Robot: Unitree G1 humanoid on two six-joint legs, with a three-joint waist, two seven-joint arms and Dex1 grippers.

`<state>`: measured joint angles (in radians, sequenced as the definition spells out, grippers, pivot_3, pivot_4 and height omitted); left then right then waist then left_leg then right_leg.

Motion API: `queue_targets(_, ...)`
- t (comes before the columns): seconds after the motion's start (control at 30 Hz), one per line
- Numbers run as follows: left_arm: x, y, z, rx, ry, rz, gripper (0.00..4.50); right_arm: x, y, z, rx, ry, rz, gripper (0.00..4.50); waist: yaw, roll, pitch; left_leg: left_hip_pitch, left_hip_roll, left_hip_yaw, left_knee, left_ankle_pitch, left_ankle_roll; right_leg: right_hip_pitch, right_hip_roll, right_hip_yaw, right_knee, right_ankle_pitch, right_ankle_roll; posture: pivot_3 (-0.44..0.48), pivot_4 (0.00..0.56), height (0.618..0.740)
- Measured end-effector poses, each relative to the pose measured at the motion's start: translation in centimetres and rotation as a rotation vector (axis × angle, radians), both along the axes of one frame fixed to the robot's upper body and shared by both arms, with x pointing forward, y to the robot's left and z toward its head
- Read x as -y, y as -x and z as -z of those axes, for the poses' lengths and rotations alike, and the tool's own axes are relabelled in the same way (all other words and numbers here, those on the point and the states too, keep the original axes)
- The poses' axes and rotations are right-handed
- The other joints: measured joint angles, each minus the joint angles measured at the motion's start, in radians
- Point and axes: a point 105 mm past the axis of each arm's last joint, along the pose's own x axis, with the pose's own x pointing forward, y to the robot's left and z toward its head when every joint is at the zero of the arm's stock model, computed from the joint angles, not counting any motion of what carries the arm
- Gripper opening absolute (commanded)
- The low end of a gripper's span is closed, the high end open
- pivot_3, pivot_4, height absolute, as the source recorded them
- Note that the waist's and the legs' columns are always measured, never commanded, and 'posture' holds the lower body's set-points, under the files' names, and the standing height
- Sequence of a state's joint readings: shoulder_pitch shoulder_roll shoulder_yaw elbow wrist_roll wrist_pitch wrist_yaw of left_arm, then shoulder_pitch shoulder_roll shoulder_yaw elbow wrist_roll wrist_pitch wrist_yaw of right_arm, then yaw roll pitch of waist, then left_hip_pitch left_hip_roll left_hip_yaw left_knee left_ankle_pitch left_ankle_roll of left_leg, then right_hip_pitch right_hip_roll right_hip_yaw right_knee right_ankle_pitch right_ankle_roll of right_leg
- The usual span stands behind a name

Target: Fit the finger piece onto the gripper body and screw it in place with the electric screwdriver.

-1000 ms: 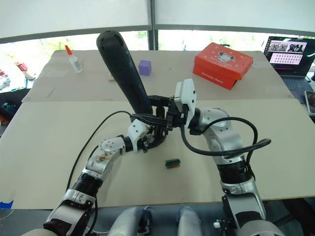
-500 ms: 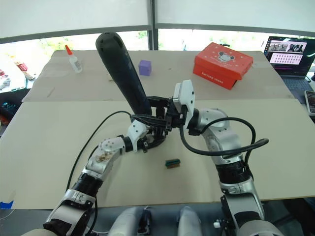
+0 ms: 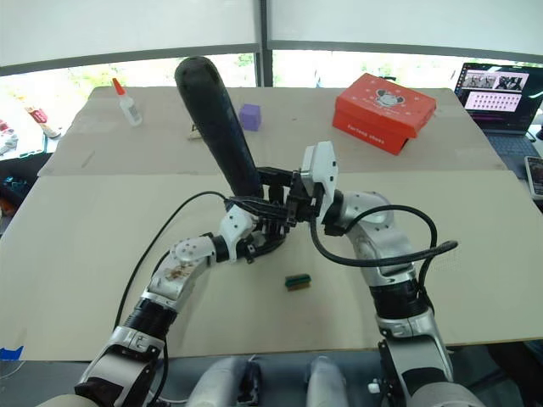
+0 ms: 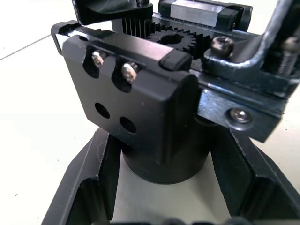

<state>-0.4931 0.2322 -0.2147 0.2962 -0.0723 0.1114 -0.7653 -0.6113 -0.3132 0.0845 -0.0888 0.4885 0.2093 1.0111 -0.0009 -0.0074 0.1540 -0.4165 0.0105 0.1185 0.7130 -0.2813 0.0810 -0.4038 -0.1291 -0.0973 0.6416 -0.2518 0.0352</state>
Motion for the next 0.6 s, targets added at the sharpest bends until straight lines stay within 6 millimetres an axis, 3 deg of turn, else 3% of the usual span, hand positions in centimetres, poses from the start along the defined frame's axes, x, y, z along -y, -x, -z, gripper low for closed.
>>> queue_targets(0.6, -0.3, -0.2, 0.0, -0.003, -0.015, 0.004, 2.28, 1.1, -0.5, 1.1, -0.073, -0.151, 0.129, 1.89, -0.006, 0.0, 0.0, 0.002, 0.0, 0.0, 0.0, 0.0, -0.001, 0.001, 0.0, 0.001, 0.001, 0.0, 0.0, 0.0, 0.15, 0.74)
